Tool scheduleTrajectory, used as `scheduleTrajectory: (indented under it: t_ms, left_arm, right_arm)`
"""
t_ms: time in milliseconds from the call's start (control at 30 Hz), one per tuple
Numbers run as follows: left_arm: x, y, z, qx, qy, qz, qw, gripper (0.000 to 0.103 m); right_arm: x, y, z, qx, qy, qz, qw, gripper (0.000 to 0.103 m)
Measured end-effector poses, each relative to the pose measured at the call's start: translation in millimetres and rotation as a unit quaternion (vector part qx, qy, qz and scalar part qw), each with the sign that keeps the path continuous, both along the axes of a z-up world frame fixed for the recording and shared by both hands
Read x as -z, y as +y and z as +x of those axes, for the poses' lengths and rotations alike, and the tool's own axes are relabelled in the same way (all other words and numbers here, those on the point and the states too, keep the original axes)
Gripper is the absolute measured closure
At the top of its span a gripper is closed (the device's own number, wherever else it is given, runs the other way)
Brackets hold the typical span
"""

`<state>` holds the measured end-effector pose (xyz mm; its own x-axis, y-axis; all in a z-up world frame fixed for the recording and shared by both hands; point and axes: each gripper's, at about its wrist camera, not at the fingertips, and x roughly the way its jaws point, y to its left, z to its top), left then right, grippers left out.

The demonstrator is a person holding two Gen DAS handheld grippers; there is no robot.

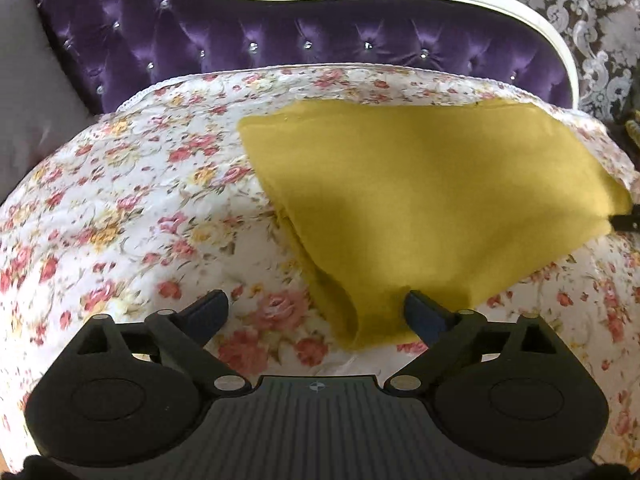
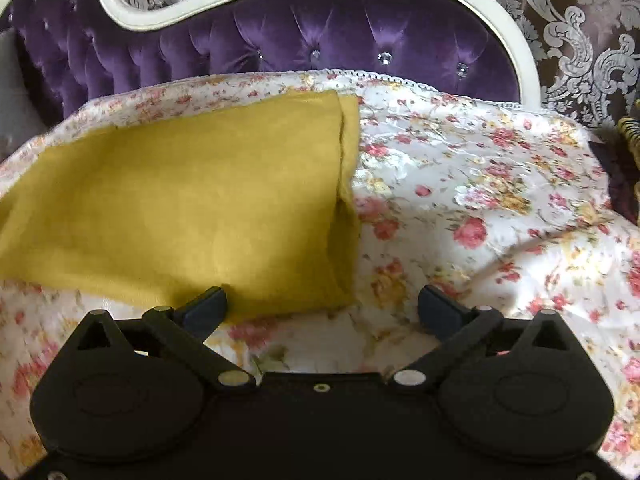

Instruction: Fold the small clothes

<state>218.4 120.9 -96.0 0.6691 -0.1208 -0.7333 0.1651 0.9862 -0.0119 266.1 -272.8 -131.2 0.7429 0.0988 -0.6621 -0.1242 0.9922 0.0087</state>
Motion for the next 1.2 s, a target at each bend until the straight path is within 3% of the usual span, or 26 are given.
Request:
scheduleTrajectory:
  t_ms: [167, 300, 433, 667, 833, 1100, 1200]
  left_arm:
    - [0.6, 3.6, -8.7, -0.005, -0.015, -0.002, 0.9999, 0.006]
    - [-0.4, 3.1, -13.0, -0.009, -0.023, -0.005, 0.9997, 0.006]
    - [0.6, 1.5, -13.2, -0.011, -0.027, 0.001, 0.9996, 0.006]
    - [0.6, 2.3, -14.1, -0.011, -0.028, -0.001, 0.9995, 0.006]
    - [0.4, 3.2, -16.5, -0.013, -0.032, -0.005, 0.9994, 0.006]
    - [0.8, 3.4, -17.5, -0.014, -0.034, -0.003, 0.9993, 0.006]
    - [0.8, 4.2, -18.1, -0.017, -0.034, -0.005, 0.9992, 0.006]
  right_arm:
    - [-6.3, -2.2, -5.7, 0.015, 0.006, 0.004, 1.000, 0.001]
    - [-21.9, 3.2, -19.3, 0.028, -0.033, 0.024, 0.999, 0.001]
    - [-33.5, 33.5, -13.8, 0.012, -0.059, 0.009, 0.998, 0.001]
    - [-36.2, 123.2, -1.3, -0.085, -0.073, -0.042, 0.993, 0.001]
    - [-9.6, 161.4, -3.5, -0.119, -0.054, -0.130, 0.983, 0.001]
    - [-10.2, 139.7, -24.8, -0.118, -0.031, -0.093, 0.988, 0.001]
    - [-21.0, 113.7, -34.6, -0.114, -0.048, -0.030, 0.992, 0.001]
